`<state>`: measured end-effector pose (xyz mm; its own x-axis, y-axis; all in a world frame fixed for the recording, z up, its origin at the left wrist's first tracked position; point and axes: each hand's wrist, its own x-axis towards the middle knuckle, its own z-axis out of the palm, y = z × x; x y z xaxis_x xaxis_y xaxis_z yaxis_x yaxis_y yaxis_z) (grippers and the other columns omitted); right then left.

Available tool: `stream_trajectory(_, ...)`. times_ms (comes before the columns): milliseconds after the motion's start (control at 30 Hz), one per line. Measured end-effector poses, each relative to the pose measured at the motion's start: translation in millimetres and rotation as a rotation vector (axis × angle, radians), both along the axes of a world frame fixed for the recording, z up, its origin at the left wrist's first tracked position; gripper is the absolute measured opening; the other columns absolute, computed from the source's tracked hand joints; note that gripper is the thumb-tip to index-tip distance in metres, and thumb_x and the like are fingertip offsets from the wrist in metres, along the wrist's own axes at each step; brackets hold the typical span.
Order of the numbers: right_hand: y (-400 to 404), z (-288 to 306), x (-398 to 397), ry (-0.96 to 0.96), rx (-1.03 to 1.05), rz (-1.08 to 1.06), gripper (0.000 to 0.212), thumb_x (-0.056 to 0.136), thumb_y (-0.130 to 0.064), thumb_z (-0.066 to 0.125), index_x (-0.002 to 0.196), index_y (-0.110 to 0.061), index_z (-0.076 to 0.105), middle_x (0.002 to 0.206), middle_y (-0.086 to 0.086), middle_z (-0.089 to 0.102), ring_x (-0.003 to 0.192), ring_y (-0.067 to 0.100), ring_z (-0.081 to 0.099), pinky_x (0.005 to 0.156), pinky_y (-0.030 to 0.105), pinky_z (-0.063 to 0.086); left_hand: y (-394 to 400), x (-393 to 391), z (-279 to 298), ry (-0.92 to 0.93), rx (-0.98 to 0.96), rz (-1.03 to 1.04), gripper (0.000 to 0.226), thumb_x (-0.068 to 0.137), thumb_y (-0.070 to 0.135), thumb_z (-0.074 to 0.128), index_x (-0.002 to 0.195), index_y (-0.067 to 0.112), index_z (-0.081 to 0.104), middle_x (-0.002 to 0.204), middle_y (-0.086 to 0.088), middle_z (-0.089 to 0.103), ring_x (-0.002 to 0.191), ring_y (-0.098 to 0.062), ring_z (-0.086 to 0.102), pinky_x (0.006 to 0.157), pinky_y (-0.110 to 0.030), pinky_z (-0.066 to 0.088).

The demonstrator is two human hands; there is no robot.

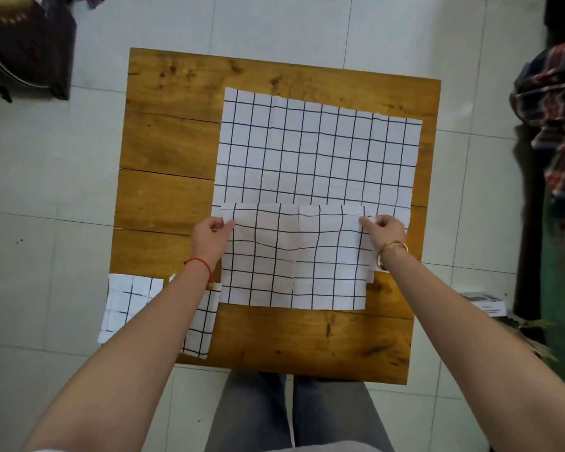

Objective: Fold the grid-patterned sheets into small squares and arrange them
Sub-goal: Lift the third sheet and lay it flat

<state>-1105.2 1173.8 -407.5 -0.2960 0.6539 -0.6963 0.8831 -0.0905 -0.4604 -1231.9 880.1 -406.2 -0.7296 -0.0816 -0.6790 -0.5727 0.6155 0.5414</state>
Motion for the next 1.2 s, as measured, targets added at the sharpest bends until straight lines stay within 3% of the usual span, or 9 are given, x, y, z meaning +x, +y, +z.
stream_trajectory(133, 11.3, 8.0, -4.3, 0.092, -0.053, -0.18, 0.029, 0.084, -0.028, 0.068, 0.069, -0.007, 0.055, 0.063, 0.012, 0.051, 0.057, 0.024, 0.047, 0.08, 0.035, 0.045, -5.0, -12.0, 1.3, -0.01, 0.066, 0.067, 0.038, 0.089, 0.031, 0.066, 0.116, 0.005, 0.062, 0.107, -0.004, 0.062, 0.097, -0.014, 0.053, 0.086, -0.025, 0.044)
stream_trajectory(267, 24.2, 9.0, -16.3, 0.182, -0.048, -0.193, 0.041, 0.085, -0.032, 0.067, 0.059, -0.02, 0.038, 0.058, -0.003, 0.03, 0.056, 0.012, 0.029, 0.084, 0.027, 0.041, -4.9, -27.5, 1.7, 0.036, 0.129, 0.023, 0.036, 0.087, 0.039, 0.066, 0.108, 0.01, 0.064, 0.11, -0.005, 0.064, 0.101, -0.015, 0.057, 0.081, -0.021, 0.044)
stream_trajectory(400, 39.1, 2.7, -32.1, 0.288, 0.009, -0.183, 0.036, 0.083, -0.032, 0.068, 0.062, -0.02, 0.042, 0.087, 0.0, 0.054, 0.093, 0.011, 0.056, 0.097, 0.028, 0.039, 5.4, -45.7, -0.4, 0.157, 0.156, -0.023, 0.036, 0.086, 0.039, 0.067, 0.102, 0.007, 0.067, 0.127, 0.006, 0.053, 0.113, -0.009, 0.05, 0.091, -0.02, 0.039)
stream_trajectory(467, 44.3, 1.8, -42.0, 0.324, 0.022, -0.189, 0.033, 0.085, -0.03, 0.068, 0.063, -0.019, 0.045, 0.09, -0.002, 0.059, 0.094, 0.006, 0.059, 0.088, 0.02, 0.041, 11.8, -53.9, -5.1, 0.183, 0.194, 0.01, 0.034, 0.086, 0.035, 0.069, 0.098, 0.003, 0.067, 0.126, 0.006, 0.055, 0.114, -0.009, 0.05, 0.092, -0.02, 0.039)
stream_trajectory(567, 52.6, -4.2, -54.9, 0.358, 0.072, -0.124, 0.026, 0.086, -0.032, 0.066, 0.077, -0.014, 0.05, 0.071, -0.005, 0.046, 0.064, 0.006, 0.042, 0.061, 0.011, 0.04, 23.1, -63.5, -10.4, 0.199, 0.222, 0.06, 0.031, 0.085, 0.032, 0.071, 0.105, 0.009, 0.065, 0.113, 0.002, 0.062, 0.108, -0.013, 0.056, 0.098, -0.03, 0.047)
stream_trajectory(700, 61.2, -19.3, -63.4, 0.341, 0.09, -0.051, 0.031, 0.084, -0.034, 0.069, 0.104, -0.014, 0.055, 0.079, -0.008, 0.047, 0.075, 0.01, 0.045, 0.066, 0.012, 0.042, 33.0, -70.6, -22.8, 0.227, 0.183, 0.019, 0.033, 0.083, 0.029, 0.073, 0.107, 0.009, 0.063, 0.088, 0.001, 0.056, 0.086, -0.014, 0.052, 0.091, -0.039, 0.051)
stream_trajectory(867, 64.4, -34.1, -63.1, 0.307, 0.156, 0.038, 0.038, 0.083, -0.029, 0.07, 0.115, -0.017, 0.054, 0.087, -0.008, 0.051, 0.071, 0.004, 0.046, 0.069, 0.014, 0.043, 43.6, -68.0, -34.6, 0.249, 0.131, -0.03, 0.041, 0.083, 0.029, 0.073, 0.117, 0.014, 0.057, 0.1, -0.001, 0.055, 0.094, -0.013, 0.052, 0.085, -0.025, 0.049)
stream_trajectory(1033, 65.4, -46.2, -63.4, 0.365, 0.197, 0.009, 0.031, 0.085, -0.023, 0.066, 0.112, -0.016, 0.053, 0.073, -0.012, 0.045, 0.067, 0.004, 0.043, 0.074, 0.022, 0.044, 50.3, -59.0, -39.2, 0.31, 0.082, -0.09, 0.034, 0.088, 0.037, 0.064, 0.075, 0.015, 0.044, 0.068, -0.004, 0.039, 0.061, -0.013, 0.035, 0.056, -0.027, 0.033)
stream_trajectory(1200, 60.9, -46.1, -64.4, 0.394, 0.252, 0.051, 0.04, 0.083, -0.015, 0.065, 0.12, -0.014, 0.049, 0.089, -0.005, 0.049, 0.076, 0.01, 0.047, 0.079, 0.023, 0.047, 49.7, -47.0, -36.2, 0.311, 0.035, -0.103, 0.027, 0.086, 0.032, 0.069, 0.085, 0.016, 0.047, 0.064, 0.001, 0.035, 0.055, -0.011, 0.03, 0.051, -0.028, 0.032)
